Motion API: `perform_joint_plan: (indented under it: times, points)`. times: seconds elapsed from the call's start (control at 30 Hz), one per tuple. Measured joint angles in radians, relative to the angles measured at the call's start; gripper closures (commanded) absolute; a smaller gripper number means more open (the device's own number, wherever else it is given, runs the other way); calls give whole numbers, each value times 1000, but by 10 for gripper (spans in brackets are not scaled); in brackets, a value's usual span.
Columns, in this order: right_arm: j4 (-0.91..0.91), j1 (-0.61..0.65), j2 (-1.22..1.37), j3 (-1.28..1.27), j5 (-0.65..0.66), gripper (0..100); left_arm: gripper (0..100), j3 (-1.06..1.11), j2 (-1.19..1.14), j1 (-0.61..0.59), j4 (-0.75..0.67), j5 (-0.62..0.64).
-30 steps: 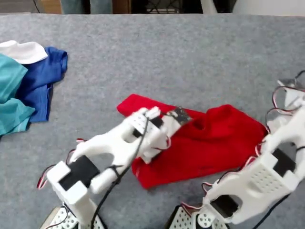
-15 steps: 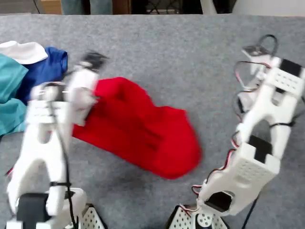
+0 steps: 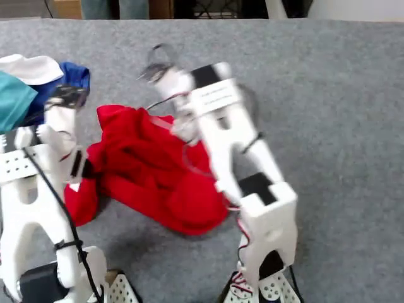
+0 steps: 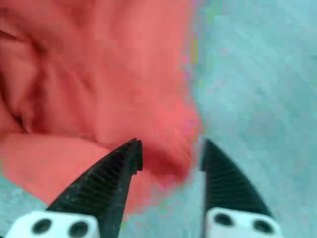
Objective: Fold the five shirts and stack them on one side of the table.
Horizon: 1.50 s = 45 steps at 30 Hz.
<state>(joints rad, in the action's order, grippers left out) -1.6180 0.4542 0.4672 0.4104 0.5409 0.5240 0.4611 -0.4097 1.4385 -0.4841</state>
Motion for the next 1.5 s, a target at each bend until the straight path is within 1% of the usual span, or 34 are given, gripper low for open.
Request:
perform_joint_plan:
  times: [0.07,0.13,0.2,0.3,0.37,0.53,0.7,0.77,0.9,0.97,1.1,1.2,1.27,1.33,1.37,1.43,1.5]
  points:
    - [21,58,63,0,0,704,766,0,0,-69,3,0]
    - [43,86,127,0,0,729,766,0,0,-109,25,2]
    - [66,91,190,0,0,791,766,0,0,-140,52,2]
    - [69,75,259,23,0,913,766,0,2,-175,74,2]
    - [46,38,275,64,0,961,766,0,2,-193,75,2]
    - [-100,-72,288,160,0,985,766,0,2,-196,75,2]
    - [-129,-226,281,120,3,985,766,0,2,-196,75,2]
    - [-129,-301,255,54,43,985,766,0,2,-196,75,2]
    - [-129,-476,130,-149,160,984,766,0,2,-196,77,2]
    - [-129,-577,51,-265,239,984,766,0,2,-176,81,3]
    - [-129,-781,-155,-489,454,979,766,25,2,-98,80,3]
    - [-129,-904,-336,-657,660,943,766,40,2,-14,80,15]
    - [-129,-957,-459,-763,801,889,766,40,2,46,71,54]
    - [-129,-991,-578,-850,918,815,763,44,2,100,23,114]
    - [-129,-1000,-632,-887,954,783,762,44,2,124,-5,155]
    - [-129,-1005,-735,-936,988,738,762,44,2,175,-55,242]
    - [-129,-1005,-825,-957,997,730,762,44,2,232,-95,318]
